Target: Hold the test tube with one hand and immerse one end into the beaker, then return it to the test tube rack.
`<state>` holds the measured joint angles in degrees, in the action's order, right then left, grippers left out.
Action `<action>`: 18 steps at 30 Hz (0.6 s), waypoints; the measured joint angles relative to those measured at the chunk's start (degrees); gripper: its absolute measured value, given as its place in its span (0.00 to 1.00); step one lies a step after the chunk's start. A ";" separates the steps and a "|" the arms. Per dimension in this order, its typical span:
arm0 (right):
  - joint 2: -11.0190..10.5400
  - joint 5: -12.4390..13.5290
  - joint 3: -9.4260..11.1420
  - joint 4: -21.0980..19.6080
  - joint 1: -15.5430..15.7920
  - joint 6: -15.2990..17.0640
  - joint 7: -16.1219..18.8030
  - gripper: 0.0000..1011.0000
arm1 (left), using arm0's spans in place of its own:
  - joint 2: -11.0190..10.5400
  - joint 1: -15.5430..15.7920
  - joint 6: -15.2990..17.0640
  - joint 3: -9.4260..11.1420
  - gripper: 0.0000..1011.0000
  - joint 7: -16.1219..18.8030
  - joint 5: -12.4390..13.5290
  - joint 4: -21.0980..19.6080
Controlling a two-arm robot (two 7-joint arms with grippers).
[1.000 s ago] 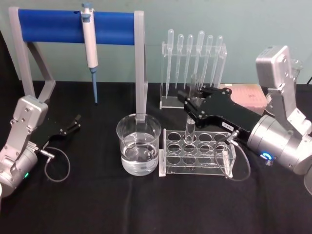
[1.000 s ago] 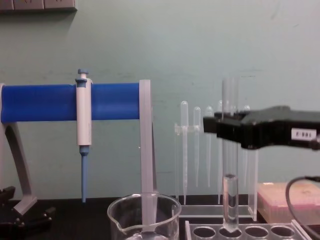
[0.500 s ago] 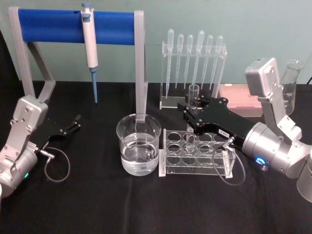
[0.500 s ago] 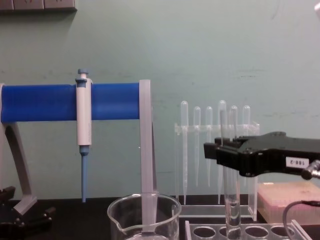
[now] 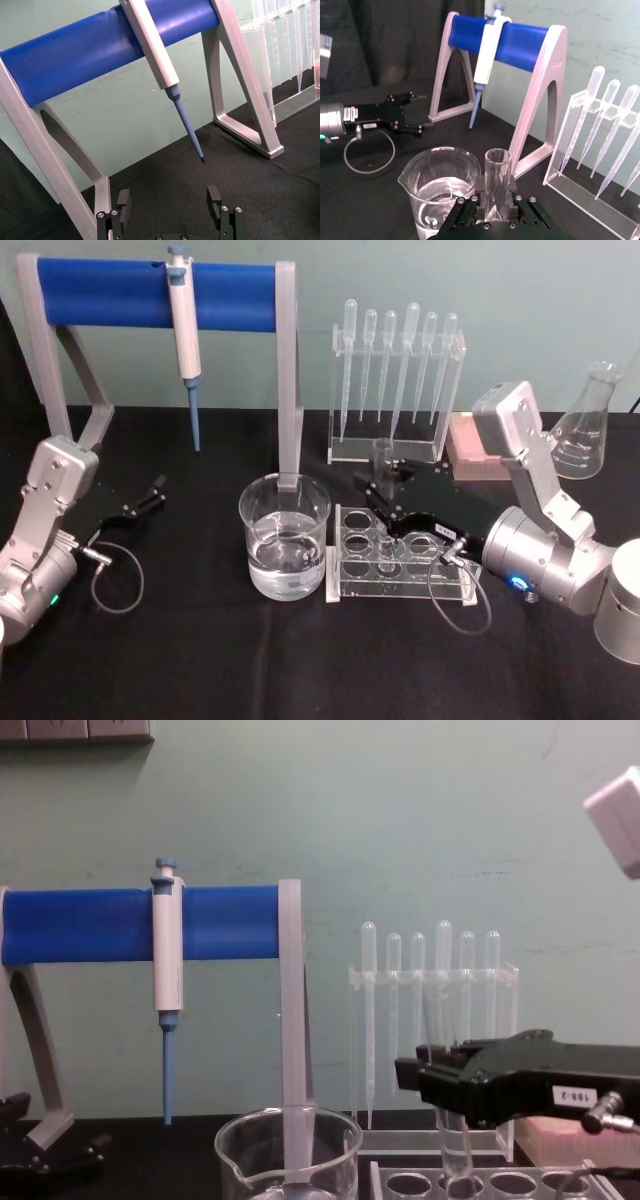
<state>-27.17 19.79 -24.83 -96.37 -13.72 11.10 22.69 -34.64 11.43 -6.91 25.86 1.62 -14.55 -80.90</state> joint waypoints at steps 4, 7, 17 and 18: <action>0.19 -0.67 -0.37 0.62 -0.19 0.24 0.30 0.24 | 0.00 0.00 0.00 0.00 0.99 0.00 0.00 0.00; 0.27 -1.09 -0.55 0.96 -0.34 0.40 0.49 0.24 | 0.00 0.00 0.00 0.00 0.99 0.00 0.00 0.00; 0.23 -2.06 -0.31 0.55 0.00 1.62 0.49 0.44 | 0.00 0.00 0.00 0.00 0.99 0.00 0.00 0.00; 0.04 -2.03 0.02 0.03 0.53 1.91 0.33 0.50 | 0.00 0.00 0.00 0.00 0.99 0.00 0.00 0.00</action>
<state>-27.13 17.76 -24.81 -96.35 -13.19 13.01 23.02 -34.64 11.43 -6.91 25.86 1.62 -14.55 -80.90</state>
